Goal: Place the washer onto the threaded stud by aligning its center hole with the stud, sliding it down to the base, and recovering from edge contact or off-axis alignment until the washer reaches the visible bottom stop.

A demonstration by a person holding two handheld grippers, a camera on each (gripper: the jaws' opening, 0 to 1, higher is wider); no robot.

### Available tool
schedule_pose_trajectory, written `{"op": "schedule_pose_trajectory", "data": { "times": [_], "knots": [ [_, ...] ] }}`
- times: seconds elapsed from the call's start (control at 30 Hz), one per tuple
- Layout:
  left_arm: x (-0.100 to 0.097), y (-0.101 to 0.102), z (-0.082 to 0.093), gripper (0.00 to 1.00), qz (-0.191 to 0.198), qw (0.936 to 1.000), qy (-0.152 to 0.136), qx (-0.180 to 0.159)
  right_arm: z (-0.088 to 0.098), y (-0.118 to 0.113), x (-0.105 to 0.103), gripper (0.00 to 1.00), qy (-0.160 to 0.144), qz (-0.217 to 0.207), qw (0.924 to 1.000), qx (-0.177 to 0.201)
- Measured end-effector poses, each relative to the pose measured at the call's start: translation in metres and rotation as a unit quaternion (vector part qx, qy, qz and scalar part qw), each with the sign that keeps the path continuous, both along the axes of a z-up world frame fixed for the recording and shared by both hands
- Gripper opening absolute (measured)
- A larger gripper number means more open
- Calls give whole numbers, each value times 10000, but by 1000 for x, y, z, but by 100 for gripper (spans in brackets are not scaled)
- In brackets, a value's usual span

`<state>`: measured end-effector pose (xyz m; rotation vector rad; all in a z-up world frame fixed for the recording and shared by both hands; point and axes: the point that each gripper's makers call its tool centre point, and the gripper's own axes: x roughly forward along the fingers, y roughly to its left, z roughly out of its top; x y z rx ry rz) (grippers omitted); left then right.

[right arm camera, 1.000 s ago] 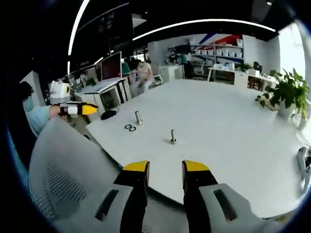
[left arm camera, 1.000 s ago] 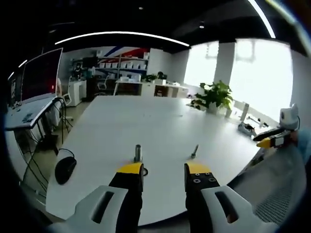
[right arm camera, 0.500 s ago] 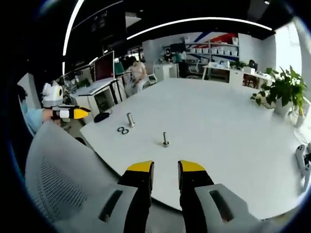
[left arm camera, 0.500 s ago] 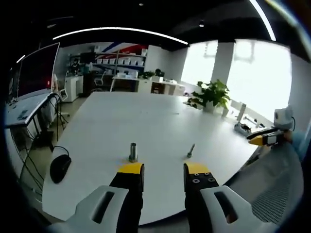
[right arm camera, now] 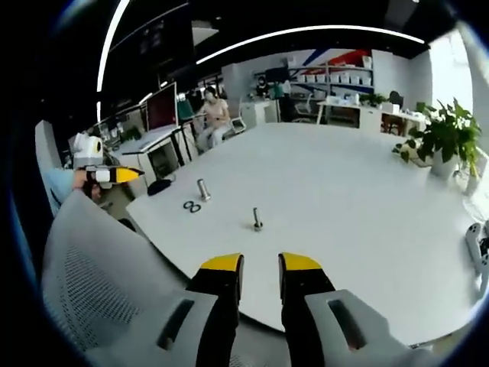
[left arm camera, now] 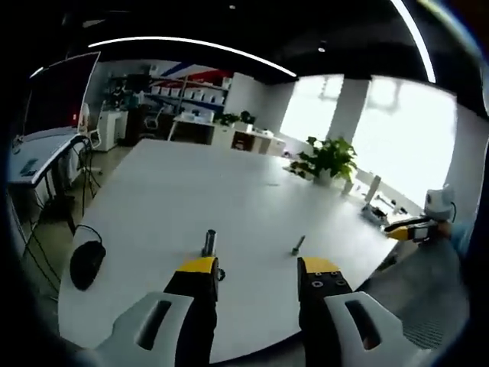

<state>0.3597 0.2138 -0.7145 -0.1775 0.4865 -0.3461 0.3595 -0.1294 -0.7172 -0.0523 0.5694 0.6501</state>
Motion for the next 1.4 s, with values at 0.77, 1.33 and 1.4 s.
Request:
{"op": "schedule_pose_trajectory", "data": {
  "times": [0.77, 1.33, 1.4],
  "knots": [
    [43, 26, -81, 44, -457, 9908, 920, 877, -4, -3, 1, 19, 139, -134, 9998, -43],
    [88, 23, -129, 30, -1248, 9662, 1512, 1672, -7, -3, 3, 17, 171, -125, 9997, -120],
    [94, 28, -135, 26, -1258, 9652, 1552, 1687, -7, -3, 2, 16, 183, -107, 9997, -132]
  ]
}}
